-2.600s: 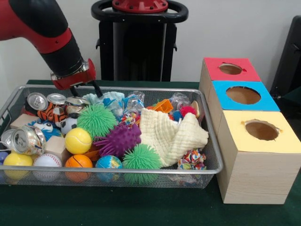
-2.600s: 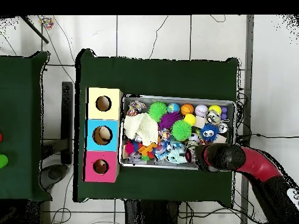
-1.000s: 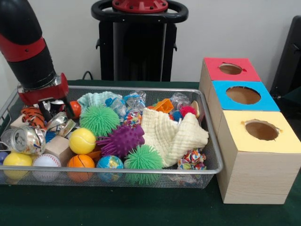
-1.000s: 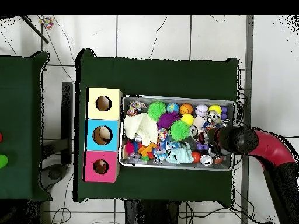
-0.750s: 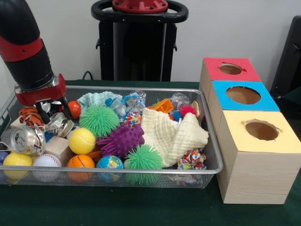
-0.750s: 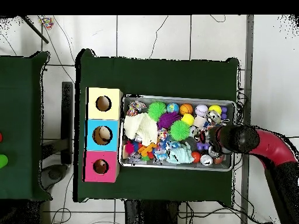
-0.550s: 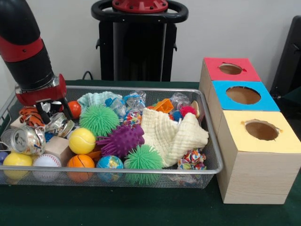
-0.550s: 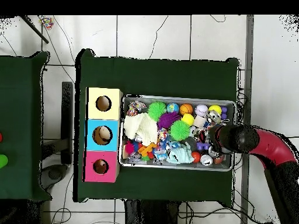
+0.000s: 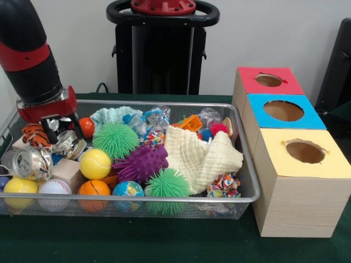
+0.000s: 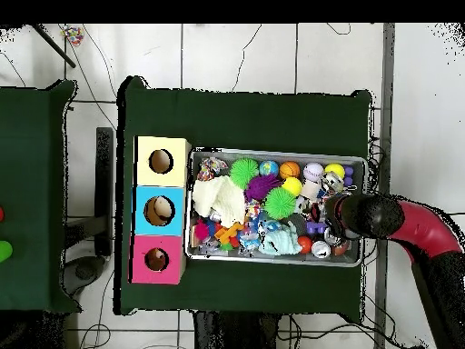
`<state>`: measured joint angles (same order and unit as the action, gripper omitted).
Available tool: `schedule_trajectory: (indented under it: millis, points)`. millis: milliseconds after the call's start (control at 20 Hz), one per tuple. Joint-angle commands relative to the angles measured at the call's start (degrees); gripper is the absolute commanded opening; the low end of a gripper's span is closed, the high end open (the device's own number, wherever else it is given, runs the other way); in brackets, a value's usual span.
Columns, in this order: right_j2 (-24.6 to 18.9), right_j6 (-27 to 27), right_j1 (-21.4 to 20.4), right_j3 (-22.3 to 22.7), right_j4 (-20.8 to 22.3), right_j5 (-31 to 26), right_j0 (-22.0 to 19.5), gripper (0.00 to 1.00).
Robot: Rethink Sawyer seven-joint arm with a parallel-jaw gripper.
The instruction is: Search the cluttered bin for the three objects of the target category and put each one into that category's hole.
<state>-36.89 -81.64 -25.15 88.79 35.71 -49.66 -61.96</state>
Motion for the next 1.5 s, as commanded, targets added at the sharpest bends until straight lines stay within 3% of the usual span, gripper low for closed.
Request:
schedule_trajectory:
  millis: [50, 500, 1000, 1050, 1500]
  points:
    - [0.1, 3.3, -0.3, -3.4, 0.6, 3.1, 0.6, 1.0]
    - [1.0, -2.9, -3.9, 4.4, 0.9, 9.2, 2.0, 1.0]
    - [3.8, -4.1, -6.2, 5.1, 0.6, 9.8, 4.5, 1.0]
    - [4.1, -4.0, -6.4, 5.1, 0.8, 9.8, 4.8, 0.0]
    - [4.7, -6.1, -7.7, 8.0, -1.0, 12.6, 5.3, 0.0]
